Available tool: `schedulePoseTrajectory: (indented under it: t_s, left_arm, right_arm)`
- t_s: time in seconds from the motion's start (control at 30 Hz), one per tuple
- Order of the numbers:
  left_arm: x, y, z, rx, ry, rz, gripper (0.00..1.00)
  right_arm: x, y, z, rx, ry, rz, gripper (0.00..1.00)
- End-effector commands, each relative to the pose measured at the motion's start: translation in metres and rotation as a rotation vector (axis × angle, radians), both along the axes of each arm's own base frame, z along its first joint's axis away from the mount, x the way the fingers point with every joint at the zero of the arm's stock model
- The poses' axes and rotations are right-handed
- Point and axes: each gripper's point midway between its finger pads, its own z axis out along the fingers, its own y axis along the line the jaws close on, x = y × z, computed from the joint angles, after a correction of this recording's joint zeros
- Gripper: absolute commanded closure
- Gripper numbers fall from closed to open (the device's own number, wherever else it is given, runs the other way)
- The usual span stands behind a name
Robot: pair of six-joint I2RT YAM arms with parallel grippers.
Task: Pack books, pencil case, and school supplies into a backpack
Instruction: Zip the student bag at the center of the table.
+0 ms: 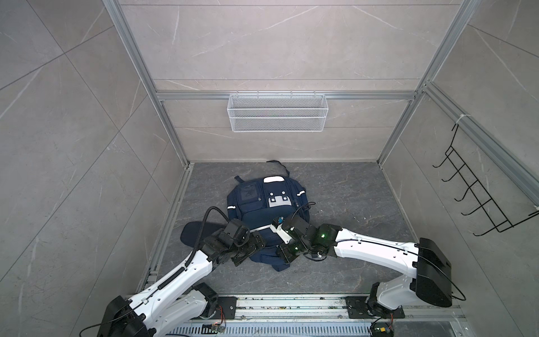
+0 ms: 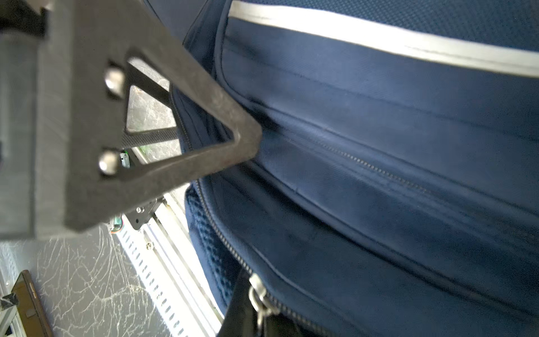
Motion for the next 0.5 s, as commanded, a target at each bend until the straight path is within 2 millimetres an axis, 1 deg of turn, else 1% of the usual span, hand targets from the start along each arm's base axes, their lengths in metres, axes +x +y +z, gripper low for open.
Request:
schedulePoseTrajectory:
  t_s: [0.0, 0.03, 0.07, 0.1, 0.2, 0.37, 0.47]
  left_arm:
    - [0.015, -0.019, 0.008, -0.086, -0.032, 0.017, 0.51]
    - [0.016, -0.019, 0.006, -0.083, -0.026, 0.019, 0.72]
    - [0.016, -0.019, 0.005, -0.08, -0.022, 0.023, 0.97]
    - [0.016, -0.016, 0.005, -0.072, -0.022, 0.037, 1.0]
    - [0.019, -0.006, 0.004, -0.061, -0.034, 0.065, 1.0]
    - [0.023, 0.022, -0.005, -0.032, -0.033, 0.101, 1.0]
    - [0.025, 0.039, -0.009, 0.016, -0.04, 0.095, 1.0]
  right_arm:
    - [0.0, 0.011, 0.02, 0.088, -0.021, -0.004, 1.0]
    - [-0.001, 0.009, 0.018, 0.076, -0.018, -0.007, 1.0]
    - [0.0, 0.006, 0.017, 0.063, -0.019, -0.015, 1.0]
    - [0.0, 0.0, 0.015, 0.036, -0.02, -0.029, 1.0]
    - [-0.002, -0.027, 0.007, -0.058, -0.018, -0.083, 1.0]
    - [-0.007, -0.095, -0.011, -0.255, 0.008, -0.193, 1.0]
    - [-0.005, -0.132, -0.019, -0.314, 0.045, -0.278, 1.0]
